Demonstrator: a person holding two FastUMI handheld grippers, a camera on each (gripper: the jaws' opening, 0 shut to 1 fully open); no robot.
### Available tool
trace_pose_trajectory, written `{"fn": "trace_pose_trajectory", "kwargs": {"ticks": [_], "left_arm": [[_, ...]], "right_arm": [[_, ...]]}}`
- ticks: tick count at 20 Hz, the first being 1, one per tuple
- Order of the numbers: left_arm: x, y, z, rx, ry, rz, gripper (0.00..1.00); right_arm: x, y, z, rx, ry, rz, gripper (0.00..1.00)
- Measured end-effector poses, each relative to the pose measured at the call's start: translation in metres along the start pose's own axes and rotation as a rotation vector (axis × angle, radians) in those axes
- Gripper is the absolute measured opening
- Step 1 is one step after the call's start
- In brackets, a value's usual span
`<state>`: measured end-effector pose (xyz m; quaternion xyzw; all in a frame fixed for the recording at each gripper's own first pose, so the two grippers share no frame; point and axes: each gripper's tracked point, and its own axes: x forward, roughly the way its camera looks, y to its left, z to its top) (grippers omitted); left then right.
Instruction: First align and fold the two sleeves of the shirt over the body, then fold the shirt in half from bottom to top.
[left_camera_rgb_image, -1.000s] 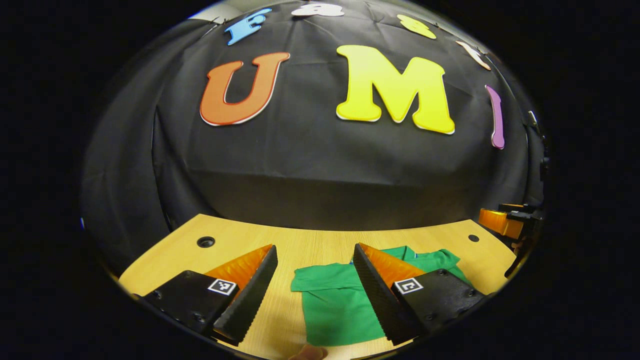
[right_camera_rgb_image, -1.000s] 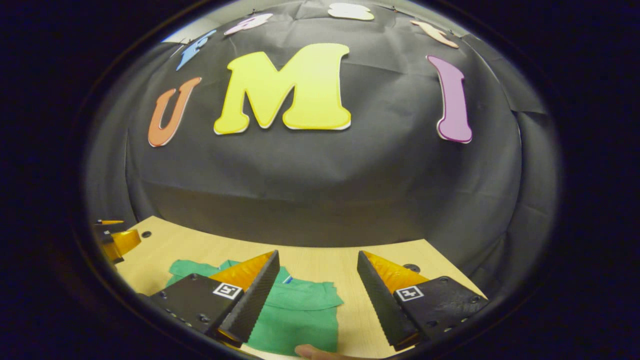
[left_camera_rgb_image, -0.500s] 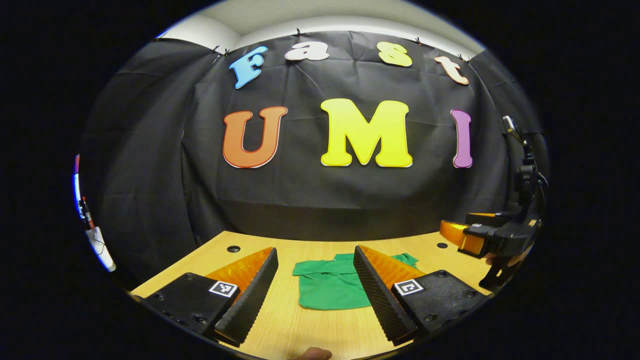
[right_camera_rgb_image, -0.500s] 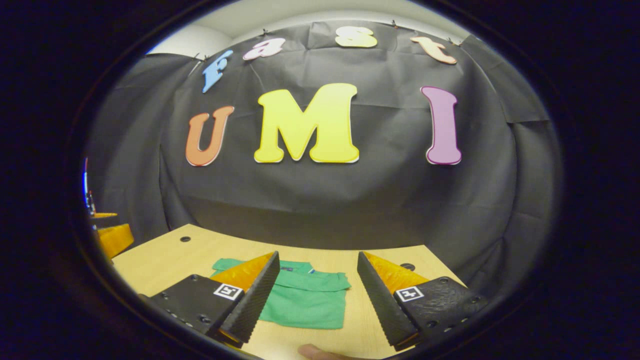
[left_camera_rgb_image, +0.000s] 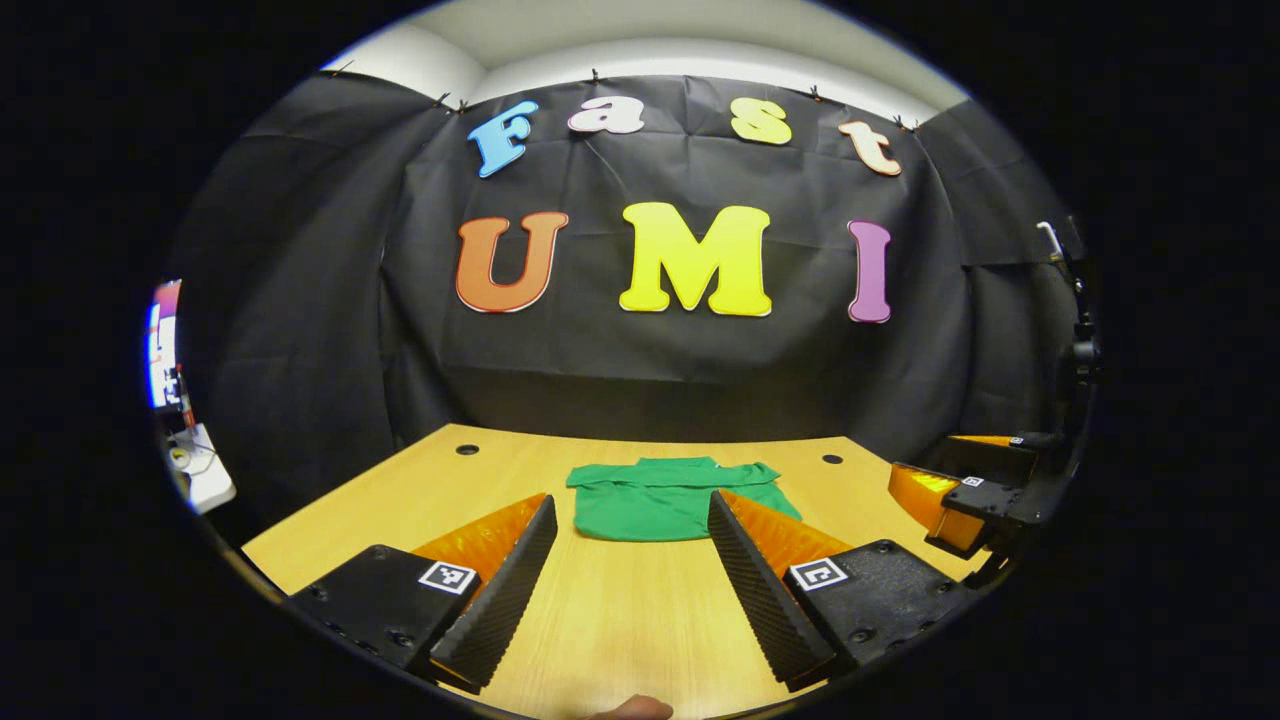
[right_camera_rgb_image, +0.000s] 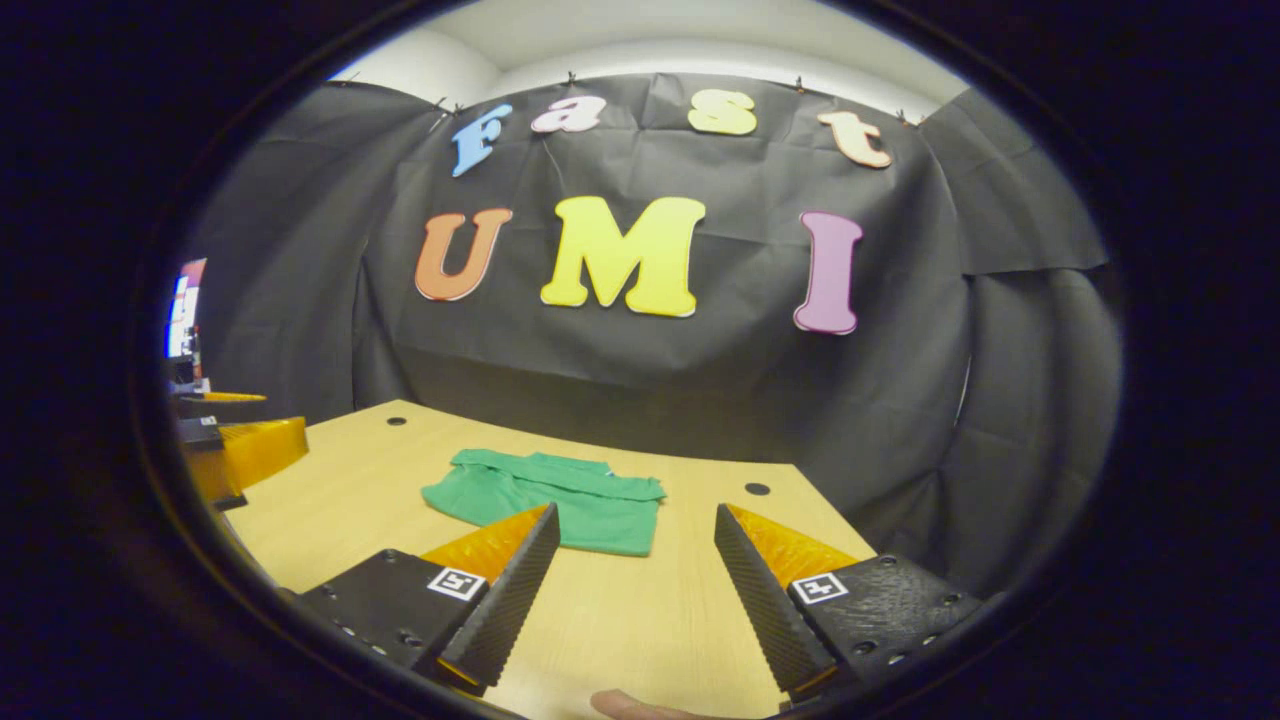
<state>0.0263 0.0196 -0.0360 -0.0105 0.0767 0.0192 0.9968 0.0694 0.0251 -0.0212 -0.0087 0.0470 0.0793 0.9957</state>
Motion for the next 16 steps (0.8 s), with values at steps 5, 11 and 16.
{"fn": "trace_pose_trajectory", "kwargs": {"ticks": [5, 11, 16], "left_arm": [[-0.020, -0.007, -0.008, 0.006, -0.043, -0.023, 0.98], [-0.033, -0.015, 0.005, 0.067, -0.083, -0.023, 0.96], [-0.024, -0.025, -0.003, 0.028, -0.067, -0.057, 0.96]], "right_arm": [[-0.048, -0.006, 0.015, 0.052, -0.095, -0.037, 0.95], [-0.053, -0.005, 0.015, 0.054, -0.121, -0.049, 0.97], [-0.044, -0.005, 0.001, 0.051, -0.078, -0.046, 0.97]]}}
